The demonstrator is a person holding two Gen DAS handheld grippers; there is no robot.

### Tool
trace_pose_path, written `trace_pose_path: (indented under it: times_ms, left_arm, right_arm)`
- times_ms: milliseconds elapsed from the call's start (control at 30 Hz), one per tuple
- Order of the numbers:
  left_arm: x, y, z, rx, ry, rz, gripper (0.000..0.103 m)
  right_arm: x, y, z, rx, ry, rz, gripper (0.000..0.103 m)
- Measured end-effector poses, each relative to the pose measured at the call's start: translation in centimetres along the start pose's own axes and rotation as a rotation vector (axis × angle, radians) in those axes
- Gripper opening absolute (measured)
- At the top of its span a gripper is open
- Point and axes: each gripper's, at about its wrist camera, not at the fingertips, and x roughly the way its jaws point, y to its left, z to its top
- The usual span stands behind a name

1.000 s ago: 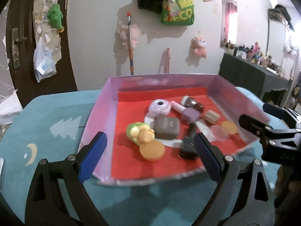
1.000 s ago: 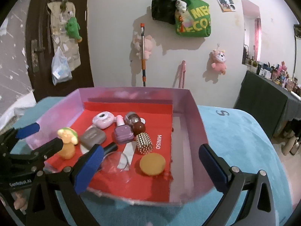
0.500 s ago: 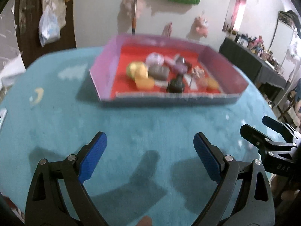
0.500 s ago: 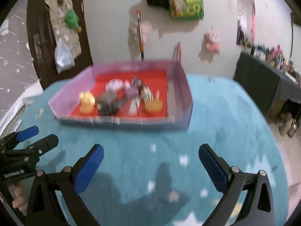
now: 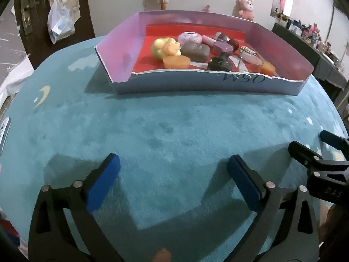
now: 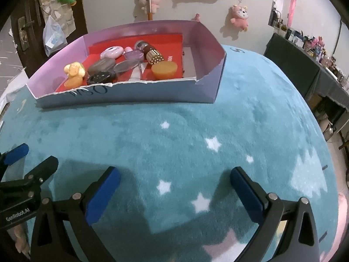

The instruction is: Organize rigid objects

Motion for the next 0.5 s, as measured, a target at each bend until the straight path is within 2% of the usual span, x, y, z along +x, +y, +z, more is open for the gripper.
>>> trace_pose_path:
  times_ms: [500]
  left_arm:
    - [0.22,0.19,0.34,-0.008,-0.002,0.001,0.103]
  right_arm:
    - [-0.06,-0.24,-0.07,0.009,-0.008,0.005,0.103]
